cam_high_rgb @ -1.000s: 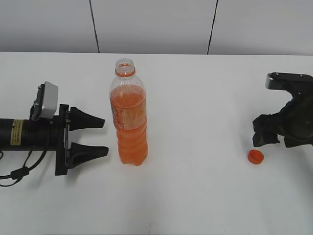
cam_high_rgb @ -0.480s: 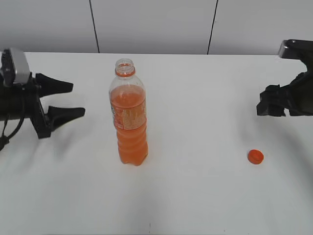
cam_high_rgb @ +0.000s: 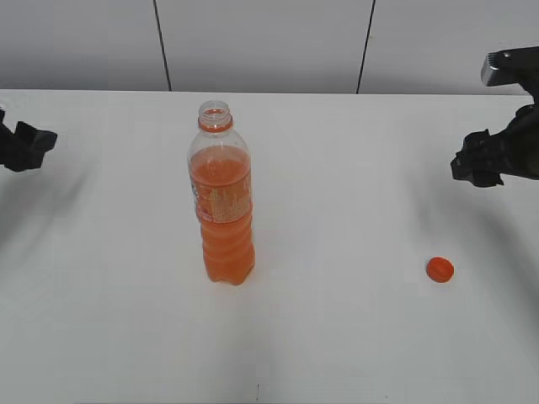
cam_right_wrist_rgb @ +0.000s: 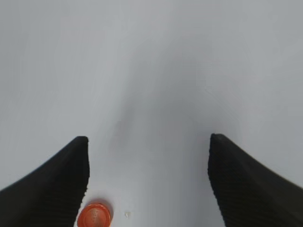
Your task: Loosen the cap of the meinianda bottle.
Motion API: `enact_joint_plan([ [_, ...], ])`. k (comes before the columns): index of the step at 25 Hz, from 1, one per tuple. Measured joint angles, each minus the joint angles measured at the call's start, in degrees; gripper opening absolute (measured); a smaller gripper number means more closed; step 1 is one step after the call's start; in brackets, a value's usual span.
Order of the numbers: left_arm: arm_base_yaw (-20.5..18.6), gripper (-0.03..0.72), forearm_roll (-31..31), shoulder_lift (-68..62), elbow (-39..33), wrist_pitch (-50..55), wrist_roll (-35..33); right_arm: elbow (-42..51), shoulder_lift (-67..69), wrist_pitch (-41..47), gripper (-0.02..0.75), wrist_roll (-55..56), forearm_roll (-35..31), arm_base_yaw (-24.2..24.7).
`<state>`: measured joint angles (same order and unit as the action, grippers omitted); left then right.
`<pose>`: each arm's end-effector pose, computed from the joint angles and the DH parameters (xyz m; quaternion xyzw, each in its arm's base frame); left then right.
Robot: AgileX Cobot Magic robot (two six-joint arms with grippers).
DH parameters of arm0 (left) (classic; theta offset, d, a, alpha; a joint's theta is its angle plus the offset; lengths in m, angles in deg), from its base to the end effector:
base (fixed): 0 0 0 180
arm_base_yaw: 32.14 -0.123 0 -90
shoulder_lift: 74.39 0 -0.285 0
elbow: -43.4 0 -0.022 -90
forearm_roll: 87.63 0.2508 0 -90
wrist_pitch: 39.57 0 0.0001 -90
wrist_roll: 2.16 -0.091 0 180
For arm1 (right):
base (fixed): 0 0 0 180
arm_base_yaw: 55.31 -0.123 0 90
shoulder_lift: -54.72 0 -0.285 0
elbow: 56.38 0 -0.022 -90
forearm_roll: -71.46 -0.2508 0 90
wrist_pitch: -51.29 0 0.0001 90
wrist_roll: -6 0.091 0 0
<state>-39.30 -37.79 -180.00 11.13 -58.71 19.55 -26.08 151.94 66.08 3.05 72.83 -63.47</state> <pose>0.3334 0.0190 0.1753 0.2053 0.8587 0.0247 0.4690 0.3007 0.0426 0.1984 -0.1015 0.9409 0.0081 0.3230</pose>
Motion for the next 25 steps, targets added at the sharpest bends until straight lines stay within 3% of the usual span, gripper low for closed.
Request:
enact_joint_plan([
  [7, 1.4, 0.504, -4.2, 0.6, 3.2, 24.7, 1.4, -4.6, 0.0, 1.2, 0.587, -0.1, 1.3, 0.0],
  [12, 1.8, 0.399, -14.4, 0.6, 8.6, 37.1, 1.1, -11.4, 0.0, 8.5, 0.587, -0.1, 1.9, 0.0],
  [17, 1.8, 0.293, -27.1, 0.7, 15.6, 50.9, -10.1, -18.7, 0.0, 18.7, 0.587, 3.9, 7.0, 0.0],
  [21, 1.8, 0.299, -34.6, 1.1, 20.9, 58.3, -16.4, -24.7, 0.0, 29.8, 0.587, 6.2, 9.6, 0.0],
  [25, 1.8, 0.394, -38.8, 1.2, 24.6, 66.1, -20.8, -29.3, 0.0, 40.7, 0.587, 5.7, 8.8, 0.0],
])
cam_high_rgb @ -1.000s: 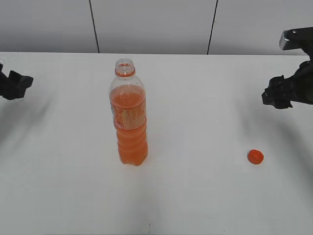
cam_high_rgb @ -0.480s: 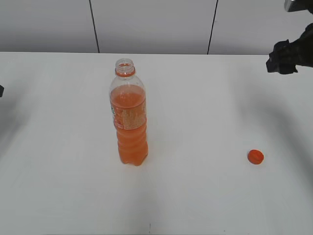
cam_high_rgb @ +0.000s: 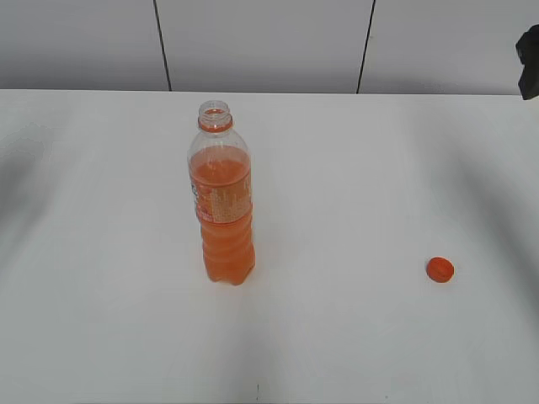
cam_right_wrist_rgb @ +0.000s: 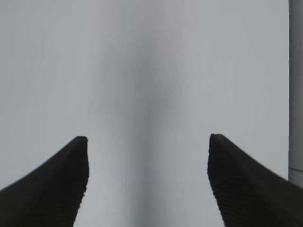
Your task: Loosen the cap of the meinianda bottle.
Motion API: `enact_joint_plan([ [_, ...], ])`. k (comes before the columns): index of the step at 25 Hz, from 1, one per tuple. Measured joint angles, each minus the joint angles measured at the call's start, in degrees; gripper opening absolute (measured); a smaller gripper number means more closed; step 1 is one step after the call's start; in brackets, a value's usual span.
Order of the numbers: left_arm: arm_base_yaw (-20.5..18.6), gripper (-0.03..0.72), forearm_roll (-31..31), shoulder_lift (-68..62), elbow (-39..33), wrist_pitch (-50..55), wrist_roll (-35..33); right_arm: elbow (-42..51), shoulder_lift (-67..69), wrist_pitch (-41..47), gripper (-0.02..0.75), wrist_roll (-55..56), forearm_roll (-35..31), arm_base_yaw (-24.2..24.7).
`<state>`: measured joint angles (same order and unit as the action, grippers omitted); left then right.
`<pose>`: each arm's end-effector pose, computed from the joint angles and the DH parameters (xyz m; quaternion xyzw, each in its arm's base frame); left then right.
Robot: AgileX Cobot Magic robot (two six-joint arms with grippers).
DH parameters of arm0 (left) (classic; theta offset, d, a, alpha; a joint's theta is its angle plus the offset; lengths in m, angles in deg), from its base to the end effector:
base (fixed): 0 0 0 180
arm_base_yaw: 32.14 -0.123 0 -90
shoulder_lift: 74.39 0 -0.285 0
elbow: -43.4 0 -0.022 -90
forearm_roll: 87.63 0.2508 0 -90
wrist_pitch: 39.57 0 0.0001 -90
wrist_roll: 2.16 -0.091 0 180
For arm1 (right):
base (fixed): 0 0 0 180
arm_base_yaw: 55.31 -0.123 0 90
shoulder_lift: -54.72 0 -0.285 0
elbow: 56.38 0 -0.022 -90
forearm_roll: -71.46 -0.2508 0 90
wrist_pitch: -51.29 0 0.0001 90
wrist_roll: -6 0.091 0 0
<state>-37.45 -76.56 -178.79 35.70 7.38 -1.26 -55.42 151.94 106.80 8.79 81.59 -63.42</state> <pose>0.3418 0.0446 0.2412 -0.0012 0.9801 0.0882 0.1777 0.3262 0.0331 0.3114 -0.0771 0.9674 -0.0603 0.2335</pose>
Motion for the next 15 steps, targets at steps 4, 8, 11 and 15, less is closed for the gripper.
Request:
enact_joint_plan([
  [4, 0.0, 0.539, -2.2, 2.1, 0.5, 5.8, -1.3, -1.2, 0.0, 6.9, 0.587, -4.1, -5.9, 0.1],
  [8, 0.0, 0.581, -3.0, 4.9, 0.5, 11.8, -1.4, -1.3, 0.0, 12.5, 0.587, -7.0, -10.6, 0.1],
  [11, 0.0, 0.583, -3.7, 7.7, 0.6, 15.4, -1.4, -1.3, -1.3, 13.8, 0.587, -7.4, -11.1, 0.2],
  [15, 0.0, 0.575, -7.1, 12.7, -0.1, 18.5, -1.9, -1.3, -5.6, 14.0, 0.587, -7.5, -11.3, 0.2],
])
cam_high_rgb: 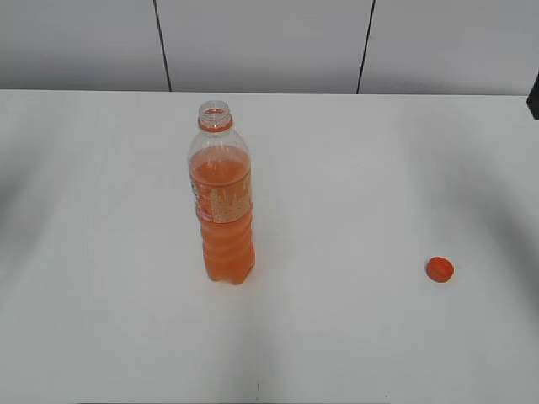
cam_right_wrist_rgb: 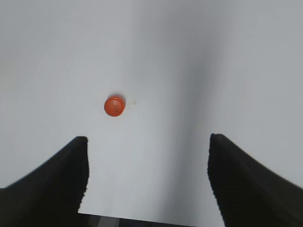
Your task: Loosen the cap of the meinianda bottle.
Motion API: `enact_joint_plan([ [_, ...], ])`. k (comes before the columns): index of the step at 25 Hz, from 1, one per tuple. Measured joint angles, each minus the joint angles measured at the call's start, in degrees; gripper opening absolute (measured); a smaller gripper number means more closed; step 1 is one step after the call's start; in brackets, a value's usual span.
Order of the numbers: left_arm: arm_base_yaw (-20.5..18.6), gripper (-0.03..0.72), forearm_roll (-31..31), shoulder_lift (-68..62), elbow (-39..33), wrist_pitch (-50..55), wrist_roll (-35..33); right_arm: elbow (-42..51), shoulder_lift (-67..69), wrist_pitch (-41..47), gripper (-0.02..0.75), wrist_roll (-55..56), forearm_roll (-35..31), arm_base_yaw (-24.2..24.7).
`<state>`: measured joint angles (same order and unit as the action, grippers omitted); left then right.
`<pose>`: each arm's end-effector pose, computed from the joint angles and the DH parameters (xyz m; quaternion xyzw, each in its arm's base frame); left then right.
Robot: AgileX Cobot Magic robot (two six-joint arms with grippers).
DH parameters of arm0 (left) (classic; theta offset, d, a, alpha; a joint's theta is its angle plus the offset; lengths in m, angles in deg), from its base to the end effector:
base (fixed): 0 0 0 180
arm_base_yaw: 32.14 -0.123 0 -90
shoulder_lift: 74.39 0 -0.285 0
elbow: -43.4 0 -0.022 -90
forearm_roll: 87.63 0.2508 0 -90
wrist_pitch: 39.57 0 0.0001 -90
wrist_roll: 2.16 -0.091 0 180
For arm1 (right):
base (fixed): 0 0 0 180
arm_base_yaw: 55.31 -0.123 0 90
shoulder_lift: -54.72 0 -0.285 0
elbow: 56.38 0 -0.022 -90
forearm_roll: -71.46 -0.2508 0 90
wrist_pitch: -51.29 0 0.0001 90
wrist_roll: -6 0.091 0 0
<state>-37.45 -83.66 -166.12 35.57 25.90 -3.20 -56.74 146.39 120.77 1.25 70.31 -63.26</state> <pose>0.2813 0.0319 0.3002 -0.0268 0.9906 0.0403 0.1282 0.2864 0.0417 0.3382 -0.1072 0.9801 0.0145 0.1665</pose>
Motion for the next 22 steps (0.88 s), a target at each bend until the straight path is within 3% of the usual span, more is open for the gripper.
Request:
enact_joint_plan([
  [10, 0.0, 0.573, -3.3, 20.0, -12.5, -1.4, -1.5, 6.2, -16.6, -2.2, 0.587, 0.0, -3.3, 0.0],
  [22, 0.0, 0.561, -3.7, 46.7, -27.0, -2.4, -1.6, 32.3, -33.7, -11.3, 0.587, 0.0, -3.4, 0.0],
])
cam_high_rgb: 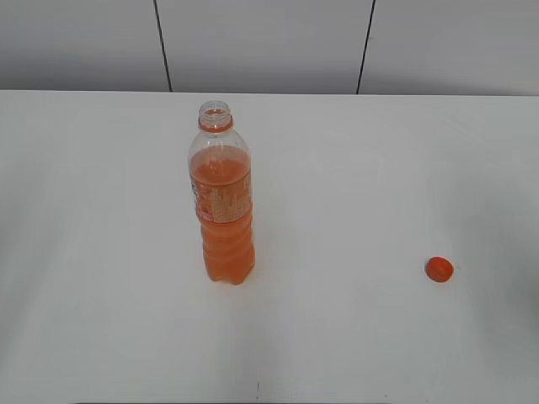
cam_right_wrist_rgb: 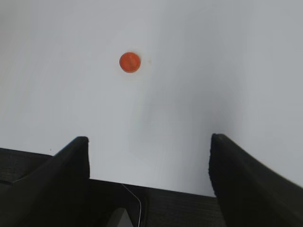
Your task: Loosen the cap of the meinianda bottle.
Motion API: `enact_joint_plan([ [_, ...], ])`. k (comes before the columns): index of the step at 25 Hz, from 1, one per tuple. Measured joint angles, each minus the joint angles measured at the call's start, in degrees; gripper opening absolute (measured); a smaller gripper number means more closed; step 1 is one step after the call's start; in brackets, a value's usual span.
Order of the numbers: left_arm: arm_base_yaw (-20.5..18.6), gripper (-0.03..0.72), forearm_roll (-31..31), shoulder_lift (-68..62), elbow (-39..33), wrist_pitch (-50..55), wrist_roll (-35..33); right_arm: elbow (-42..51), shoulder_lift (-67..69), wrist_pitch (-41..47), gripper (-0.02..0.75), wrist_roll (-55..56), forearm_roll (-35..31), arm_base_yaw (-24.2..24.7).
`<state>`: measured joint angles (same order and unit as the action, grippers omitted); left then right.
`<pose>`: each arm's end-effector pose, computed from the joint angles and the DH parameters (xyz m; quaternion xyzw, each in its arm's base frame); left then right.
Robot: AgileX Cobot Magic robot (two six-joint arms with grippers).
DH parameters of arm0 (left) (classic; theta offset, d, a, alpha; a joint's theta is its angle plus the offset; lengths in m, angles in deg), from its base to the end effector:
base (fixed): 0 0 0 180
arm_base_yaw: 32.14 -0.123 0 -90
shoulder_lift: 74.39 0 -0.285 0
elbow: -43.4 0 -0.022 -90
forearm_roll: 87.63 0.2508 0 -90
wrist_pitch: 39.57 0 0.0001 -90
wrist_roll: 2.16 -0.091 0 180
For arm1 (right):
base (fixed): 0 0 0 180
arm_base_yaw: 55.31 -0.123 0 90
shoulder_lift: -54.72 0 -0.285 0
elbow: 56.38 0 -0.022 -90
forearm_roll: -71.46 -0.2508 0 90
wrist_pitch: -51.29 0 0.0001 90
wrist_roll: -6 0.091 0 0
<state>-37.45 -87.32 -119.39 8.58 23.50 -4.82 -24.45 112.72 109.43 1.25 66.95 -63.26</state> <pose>0.0958 0.0093 0.3179 -0.0215 0.9478 0.0248 0.3173 0.1455 0.0265 0.3100 -0.0955 0.9560 0.0455 0.2737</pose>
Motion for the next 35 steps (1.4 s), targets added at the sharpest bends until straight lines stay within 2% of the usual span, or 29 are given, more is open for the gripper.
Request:
enact_joint_plan([
  [5, 0.0, 0.561, 0.0, 10.0, -5.0, 0.7, 0.0, 10.8, -10.4, -2.1, 0.587, 0.0, 0.0, 0.0],
  [8, 0.0, 0.559, -1.1, 14.8, -7.3, 2.5, 0.0, 14.0, -15.3, -1.0, 0.587, 0.0, 0.0, 0.0],
  [17, 0.0, 0.558, -1.8, 25.0, -9.5, 4.2, 0.0, 14.5, -29.8, 6.9, 0.587, 0.0, 0.8, 0.0],
  [29, 0.0, 0.552, -2.1, 37.2, -11.8, -1.4, -0.2, 14.6, -49.0, 7.1, 0.587, 0.5, 0.7, 0.0],
  [35, 0.1, 0.548, -3.4, 37.6, -11.8, -1.4, -2.1, 15.5, -50.5, 6.4, 0.587, 1.3, 0.6, 0.0],
])
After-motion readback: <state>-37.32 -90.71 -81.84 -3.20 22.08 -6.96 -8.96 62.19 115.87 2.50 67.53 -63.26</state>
